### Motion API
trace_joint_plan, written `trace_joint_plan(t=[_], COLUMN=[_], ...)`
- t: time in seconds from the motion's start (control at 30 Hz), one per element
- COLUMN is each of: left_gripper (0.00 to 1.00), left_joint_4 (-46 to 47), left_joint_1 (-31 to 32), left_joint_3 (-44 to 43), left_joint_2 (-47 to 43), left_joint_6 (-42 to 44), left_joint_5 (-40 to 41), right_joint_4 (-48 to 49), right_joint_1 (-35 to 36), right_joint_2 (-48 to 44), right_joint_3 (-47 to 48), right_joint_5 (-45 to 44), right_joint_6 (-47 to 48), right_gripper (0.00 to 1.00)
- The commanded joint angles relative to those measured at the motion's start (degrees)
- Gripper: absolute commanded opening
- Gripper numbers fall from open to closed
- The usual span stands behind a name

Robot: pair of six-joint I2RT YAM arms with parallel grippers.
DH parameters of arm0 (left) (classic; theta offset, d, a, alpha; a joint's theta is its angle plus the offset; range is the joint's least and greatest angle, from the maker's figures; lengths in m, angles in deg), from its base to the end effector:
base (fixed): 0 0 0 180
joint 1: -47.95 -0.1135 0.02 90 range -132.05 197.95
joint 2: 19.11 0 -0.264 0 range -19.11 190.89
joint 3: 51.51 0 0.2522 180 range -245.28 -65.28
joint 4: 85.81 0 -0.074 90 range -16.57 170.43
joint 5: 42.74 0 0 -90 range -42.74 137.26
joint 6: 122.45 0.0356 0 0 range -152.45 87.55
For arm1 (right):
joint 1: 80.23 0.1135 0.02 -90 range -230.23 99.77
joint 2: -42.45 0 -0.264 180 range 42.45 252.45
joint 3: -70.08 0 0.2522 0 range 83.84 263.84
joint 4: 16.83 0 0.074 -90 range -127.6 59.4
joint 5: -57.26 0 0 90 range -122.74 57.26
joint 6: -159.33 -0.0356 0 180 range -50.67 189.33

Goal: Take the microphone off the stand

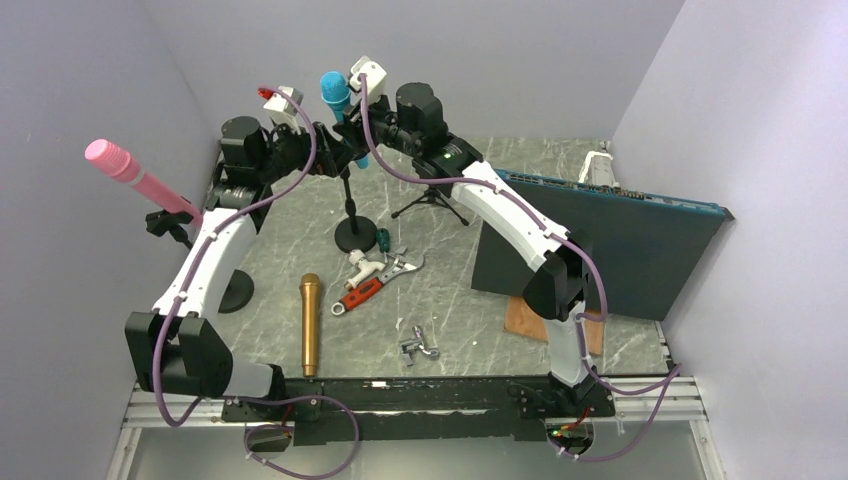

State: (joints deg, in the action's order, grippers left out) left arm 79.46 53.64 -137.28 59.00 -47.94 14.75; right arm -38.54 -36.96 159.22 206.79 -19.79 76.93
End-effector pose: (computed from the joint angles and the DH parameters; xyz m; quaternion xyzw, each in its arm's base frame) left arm 0.3153 -0.0506 0.3926 0.1232 0.7326 -0.3230 0.5863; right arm 0.3474 0.3380 0.4319 -0.3773 0.6105 0.2889 0.6336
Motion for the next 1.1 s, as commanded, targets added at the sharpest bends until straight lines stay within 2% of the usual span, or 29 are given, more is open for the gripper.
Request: trace_joint_plan(t=[0.0, 0.33, 0.4, 0.5, 0.67, 0.8, 0.87, 0.93, 0.97, 1.0, 1.03, 1.07], left_gripper=[0.99, 0.98, 0.94, 0.86, 0.93, 0.89, 0.75, 0.51, 0.36, 0.07, 0.0, 0.0], left_joint_4=[5.84, 4.15, 2.83, -5.8, -8.51, -8.04, -8.22, -8.56, -8.14, -8.09, -8.02, -6.91], left_joint_1=[-0.33, -0.86, -0.75, 0.47, 0.81, 0.81, 0.81, 0.81, 0.81, 0.88, 1.2, 1.17], left_joint_3=[-1.68, 0.6, 0.56, -2.7, -2.67, -4.16, -5.25, -6.01, -5.88, -5.3, -4.0, -2.28], left_joint_2=[1.7, 0.47, 0.25, 0.98, -0.45, 0.21, 0.84, 1.34, 1.49, 1.12, 0.35, -1.12], left_joint_6=[-4.39, -1.55, -0.16, 5.98, 8.49, 8.4, 8.55, 8.63, 8.75, 8.88, 8.88, 8.85], left_joint_5=[-6.57, -8.39, -7.21, -1.67, 3.43, 2.76, 1.4, -0.2, -1.97, -1.41, 0.08, 0.36], right_joint_4=[-3.05, -1.56, -1.61, -0.91, -1.02, -0.89, -1.48, -1.56, -1.48, -1.23, -1.06, -0.83], right_joint_1=[-0.18, -0.3, -0.34, -0.27, -0.2, -0.2, -0.05, 0.02, 0.0, 0.01, -0.01, 0.06], right_joint_2=[-0.92, -1.72, -1.79, -2.06, -1.67, -1.29, -0.89, -0.71, -0.79, -0.97, -1.08, -1.18], right_joint_3=[0.37, -1.5, -1.72, -2.6, -1.95, -1.54, -0.75, -0.27, -0.16, -0.05, -0.01, 0.12], right_joint_5=[0.22, -1.13, -1.22, -1.75, -1.62, -1.62, -1.45, -1.65, -1.69, -1.71, -1.7, -1.96], right_joint_6=[1.46, 1.01, 1.02, 0.97, 0.78, 0.57, 0.64, 0.78, 0.64, 0.47, 0.37, 0.21], right_gripper=[0.0, 0.0, 0.0, 0.0, 0.0, 0.0, 0.0, 0.0, 0.0, 0.0, 0.0, 0.0])
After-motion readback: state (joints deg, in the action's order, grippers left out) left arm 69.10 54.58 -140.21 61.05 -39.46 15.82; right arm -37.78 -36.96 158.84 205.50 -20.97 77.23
